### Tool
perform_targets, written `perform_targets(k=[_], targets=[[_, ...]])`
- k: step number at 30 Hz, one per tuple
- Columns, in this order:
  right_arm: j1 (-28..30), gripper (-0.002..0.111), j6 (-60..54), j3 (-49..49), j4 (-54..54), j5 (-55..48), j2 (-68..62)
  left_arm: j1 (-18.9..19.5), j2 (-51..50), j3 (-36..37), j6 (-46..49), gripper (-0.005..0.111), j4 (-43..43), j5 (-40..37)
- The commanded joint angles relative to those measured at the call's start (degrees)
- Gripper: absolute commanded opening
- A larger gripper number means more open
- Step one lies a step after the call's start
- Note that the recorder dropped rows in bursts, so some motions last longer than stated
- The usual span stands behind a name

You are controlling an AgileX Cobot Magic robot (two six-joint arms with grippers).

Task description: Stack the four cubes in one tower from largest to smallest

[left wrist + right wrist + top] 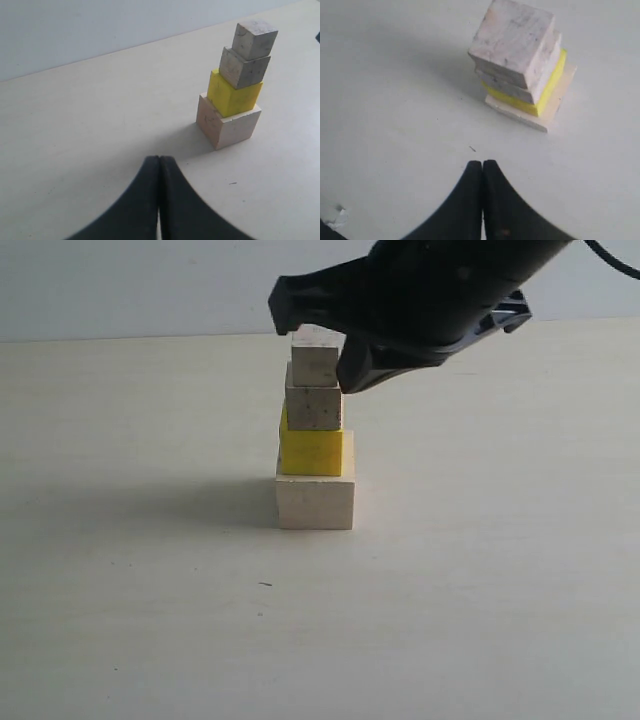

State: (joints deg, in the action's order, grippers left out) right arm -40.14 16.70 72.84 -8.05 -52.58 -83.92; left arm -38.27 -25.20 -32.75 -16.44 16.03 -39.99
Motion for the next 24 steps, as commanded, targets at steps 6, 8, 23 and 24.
perform_targets(k=[6, 8, 23, 24], targets=[[-0.23, 0.000, -1.13, -13.53, 0.77, 7.12, 12.52, 0.11, 0.54, 0.25, -0.22, 0.000, 0.31, 0.36], [-0.23, 0.000, -1.36, -16.72, 1.21, 10.68, 16.32, 0.11, 0.54, 0.25, -0.22, 0.000, 0.31, 0.36], [-0.23, 0.000, -1.08, -22.72, 6.65, 15.04, 36.34, 0.11, 0.55, 0.25, -0.22, 0.000, 0.19, 0.23], [-0.23, 0.000, -1.08, -22.72, 6.65, 15.04, 37.06, 0.11, 0.55, 0.25, -0.22, 0.000, 0.30, 0.23]])
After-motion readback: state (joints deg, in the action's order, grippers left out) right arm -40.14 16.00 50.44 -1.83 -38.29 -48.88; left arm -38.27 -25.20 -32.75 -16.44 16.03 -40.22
